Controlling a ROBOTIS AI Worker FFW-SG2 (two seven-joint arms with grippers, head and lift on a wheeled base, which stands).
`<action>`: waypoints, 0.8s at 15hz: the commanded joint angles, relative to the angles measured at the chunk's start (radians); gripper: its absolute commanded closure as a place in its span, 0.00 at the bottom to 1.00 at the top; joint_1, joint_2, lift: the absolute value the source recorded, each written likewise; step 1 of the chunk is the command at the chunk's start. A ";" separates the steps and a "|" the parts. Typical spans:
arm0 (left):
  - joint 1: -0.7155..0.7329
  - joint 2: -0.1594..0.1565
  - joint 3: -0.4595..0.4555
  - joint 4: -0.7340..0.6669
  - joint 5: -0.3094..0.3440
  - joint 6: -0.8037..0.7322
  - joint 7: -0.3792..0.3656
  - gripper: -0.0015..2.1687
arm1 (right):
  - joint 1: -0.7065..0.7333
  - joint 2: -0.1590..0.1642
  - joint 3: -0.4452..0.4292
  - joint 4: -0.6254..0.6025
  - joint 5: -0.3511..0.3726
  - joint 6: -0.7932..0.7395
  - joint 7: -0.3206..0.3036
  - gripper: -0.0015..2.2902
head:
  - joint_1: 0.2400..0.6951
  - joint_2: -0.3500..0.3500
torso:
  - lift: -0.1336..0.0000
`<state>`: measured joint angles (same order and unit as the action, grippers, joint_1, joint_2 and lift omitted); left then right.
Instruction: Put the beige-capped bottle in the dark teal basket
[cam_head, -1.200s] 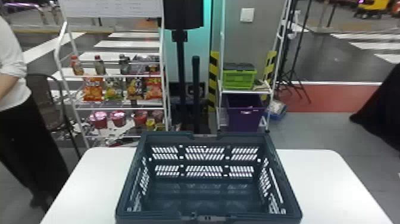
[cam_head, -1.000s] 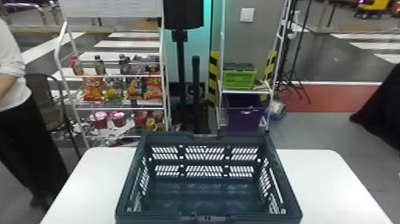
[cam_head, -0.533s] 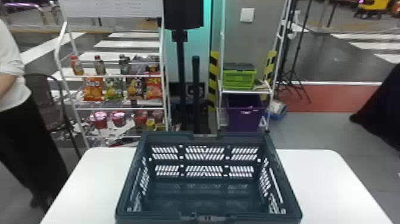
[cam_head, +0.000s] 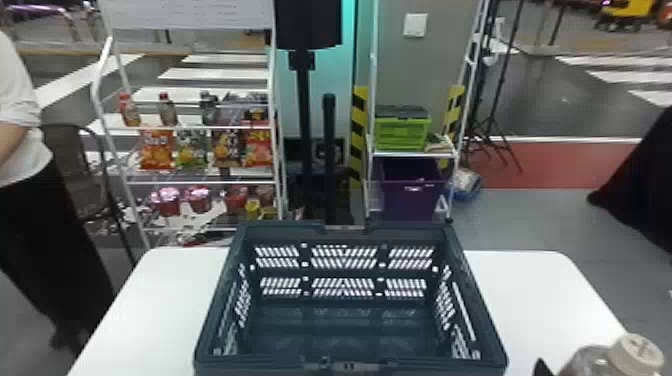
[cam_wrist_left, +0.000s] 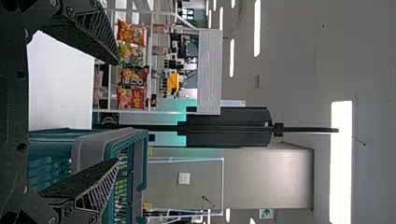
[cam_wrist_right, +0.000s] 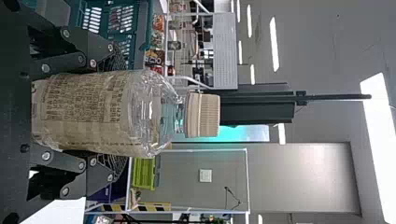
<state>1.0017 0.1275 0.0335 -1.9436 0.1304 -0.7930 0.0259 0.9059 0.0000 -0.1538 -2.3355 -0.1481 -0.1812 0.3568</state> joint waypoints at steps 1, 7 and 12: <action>0.005 0.001 0.000 -0.002 0.000 -0.005 -0.001 0.07 | -0.039 0.001 0.014 -0.051 0.022 0.125 -0.004 1.00 | 0.57 0.50 | 1.00; 0.002 0.003 -0.001 -0.015 -0.009 0.019 -0.003 0.07 | -0.246 0.001 0.097 -0.122 0.096 0.558 -0.055 1.00 | 0.57 0.50 | 1.00; 0.000 0.001 -0.001 0.000 -0.012 0.016 -0.003 0.07 | -0.456 0.001 0.198 -0.108 0.136 0.883 -0.130 1.00 | 0.57 0.50 | 1.00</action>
<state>1.0031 0.1301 0.0322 -1.9469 0.1182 -0.7763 0.0229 0.5118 0.0000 0.0134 -2.4529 -0.0149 0.6188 0.2430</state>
